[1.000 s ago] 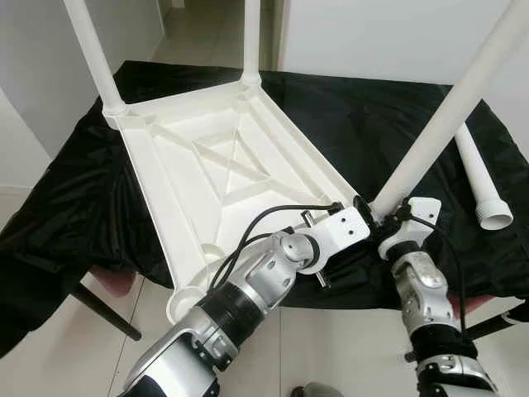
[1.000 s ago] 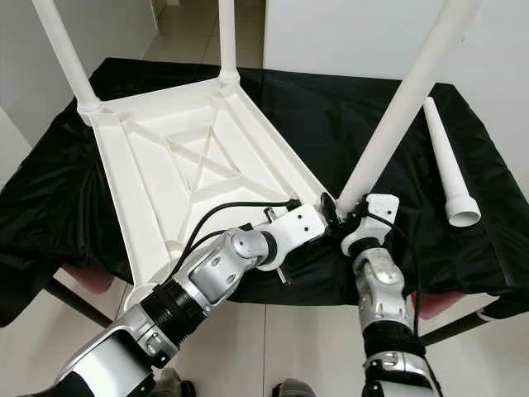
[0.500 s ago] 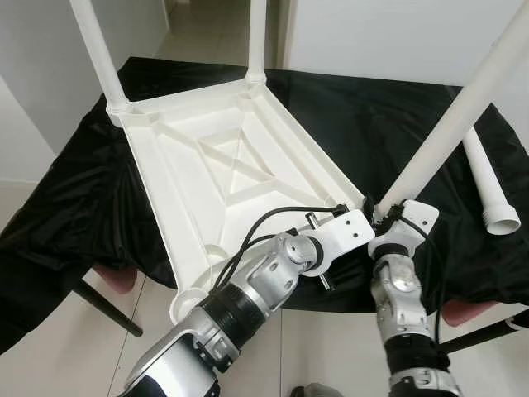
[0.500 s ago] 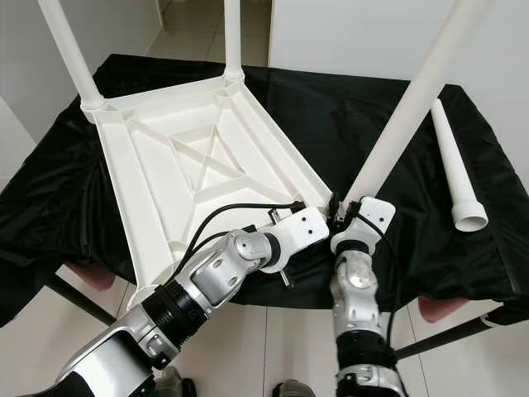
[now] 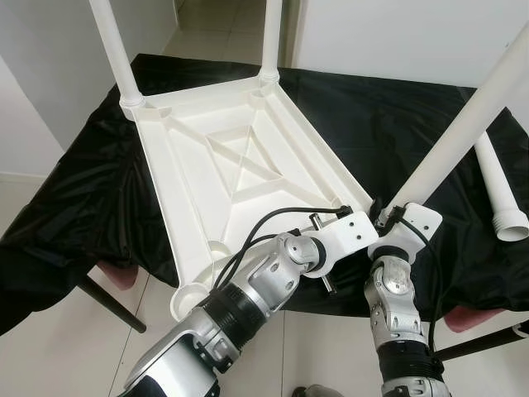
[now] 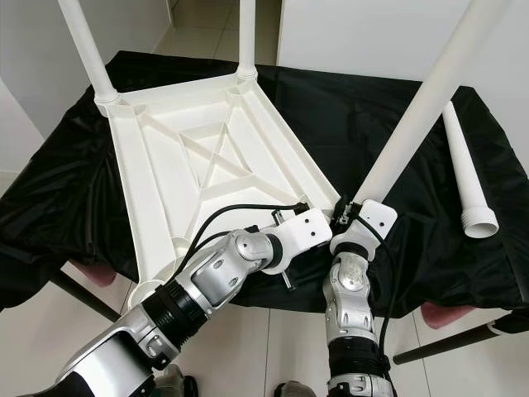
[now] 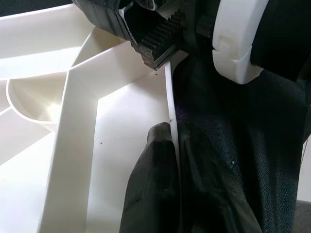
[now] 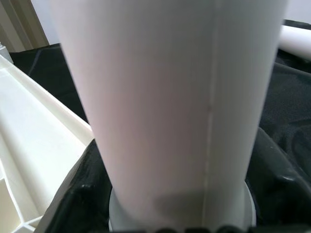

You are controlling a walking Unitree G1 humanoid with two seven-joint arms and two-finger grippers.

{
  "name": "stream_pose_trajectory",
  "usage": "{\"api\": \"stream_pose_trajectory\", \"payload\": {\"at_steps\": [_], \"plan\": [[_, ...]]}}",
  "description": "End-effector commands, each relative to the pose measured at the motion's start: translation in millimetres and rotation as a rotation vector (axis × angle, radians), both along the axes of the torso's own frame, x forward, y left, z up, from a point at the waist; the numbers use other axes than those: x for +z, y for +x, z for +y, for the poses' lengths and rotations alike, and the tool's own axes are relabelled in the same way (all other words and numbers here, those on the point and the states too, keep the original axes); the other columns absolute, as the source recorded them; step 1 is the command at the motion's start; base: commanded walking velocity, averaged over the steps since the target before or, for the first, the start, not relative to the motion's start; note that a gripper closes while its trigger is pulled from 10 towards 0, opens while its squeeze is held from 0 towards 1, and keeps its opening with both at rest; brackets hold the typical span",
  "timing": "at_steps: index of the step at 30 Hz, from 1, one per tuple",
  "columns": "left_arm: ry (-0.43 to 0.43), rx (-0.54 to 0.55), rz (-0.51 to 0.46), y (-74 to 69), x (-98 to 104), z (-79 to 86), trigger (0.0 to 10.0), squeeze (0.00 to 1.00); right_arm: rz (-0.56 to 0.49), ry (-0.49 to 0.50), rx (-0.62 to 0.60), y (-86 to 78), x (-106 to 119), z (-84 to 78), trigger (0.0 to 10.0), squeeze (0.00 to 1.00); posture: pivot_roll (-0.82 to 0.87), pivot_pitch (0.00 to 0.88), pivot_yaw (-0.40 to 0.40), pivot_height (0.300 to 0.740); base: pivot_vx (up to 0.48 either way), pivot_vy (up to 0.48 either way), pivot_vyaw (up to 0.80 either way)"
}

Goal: Building children table

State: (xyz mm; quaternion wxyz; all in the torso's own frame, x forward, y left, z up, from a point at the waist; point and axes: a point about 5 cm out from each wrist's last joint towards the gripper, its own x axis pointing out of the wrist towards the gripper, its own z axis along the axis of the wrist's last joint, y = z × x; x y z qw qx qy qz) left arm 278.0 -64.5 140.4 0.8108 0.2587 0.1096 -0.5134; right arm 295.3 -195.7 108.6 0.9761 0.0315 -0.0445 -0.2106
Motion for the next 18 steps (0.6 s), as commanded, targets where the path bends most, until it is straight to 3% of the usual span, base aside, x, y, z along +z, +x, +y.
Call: {"api": "stream_pose_trajectory", "payload": {"at_steps": [1, 2, 11, 12, 13, 14, 16, 18], "plan": [[-0.021, -0.040, -0.019, -6.5, 5.8, -10.4, 10.0, 0.00, 0.142, 0.002, -0.139, -12.8, -24.7, -25.6, 10.0, 0.37, -0.01, 0.017, -0.004, 0.740, 0.000, 0.000, 0.00], [-0.021, -0.040, -0.019, -6.7, 5.8, -10.4, 10.0, 0.00, 0.121, 0.007, -0.116, -11.9, -22.4, -25.3, 10.0, 1.00, -0.01, 0.017, -0.004, 0.740, 0.000, 0.000, 0.00], [-0.021, -0.040, -0.019, -7.1, 5.7, -10.6, 10.0, 0.00, 0.012, 0.016, -0.091, -5.2, -1.8, -33.7, 10.0, 1.00, -0.01, 0.018, -0.005, 0.740, 0.000, 0.000, 0.00], [-0.021, -0.041, -0.019, -7.2, 5.6, -10.6, 10.0, 0.00, -0.007, 0.018, -0.054, -2.0, 2.4, -33.2, 10.0, 0.78, -0.01, 0.018, -0.005, 0.740, 0.000, 0.000, 0.00], [-0.021, -0.041, -0.019, -7.2, 5.6, -10.6, 10.0, 0.00, -0.007, 0.018, -0.054, -2.0, 2.4, -33.2, 10.0, 0.78, -0.01, 0.018, -0.005, 0.740, 0.000, 0.000, 0.00], [-0.020, -0.040, -0.019, -7.1, 5.4, -10.4, 10.0, 0.00, -0.028, 0.027, 0.023, 2.8, 7.4, -30.8, 10.0, 0.00, -0.01, 0.018, -0.005, 0.740, 0.000, 0.000, 0.00], [-0.020, -0.040, -0.019, -7.1, 5.4, -10.4, 10.0, 0.00, -0.028, 0.027, 0.023, 2.8, 7.4, -30.8, 10.0, 0.00, -0.01, 0.018, -0.005, 0.740, 0.000, 0.000, 0.00], [-0.019, -0.039, -0.019, -6.9, 5.3, -10.2, 10.0, 0.00, -0.047, 0.016, 0.116, 6.9, 11.9, -28.5, 10.0, 0.00, -0.01, 0.018, -0.004, 0.740, 0.000, 0.000, 0.00]]}}
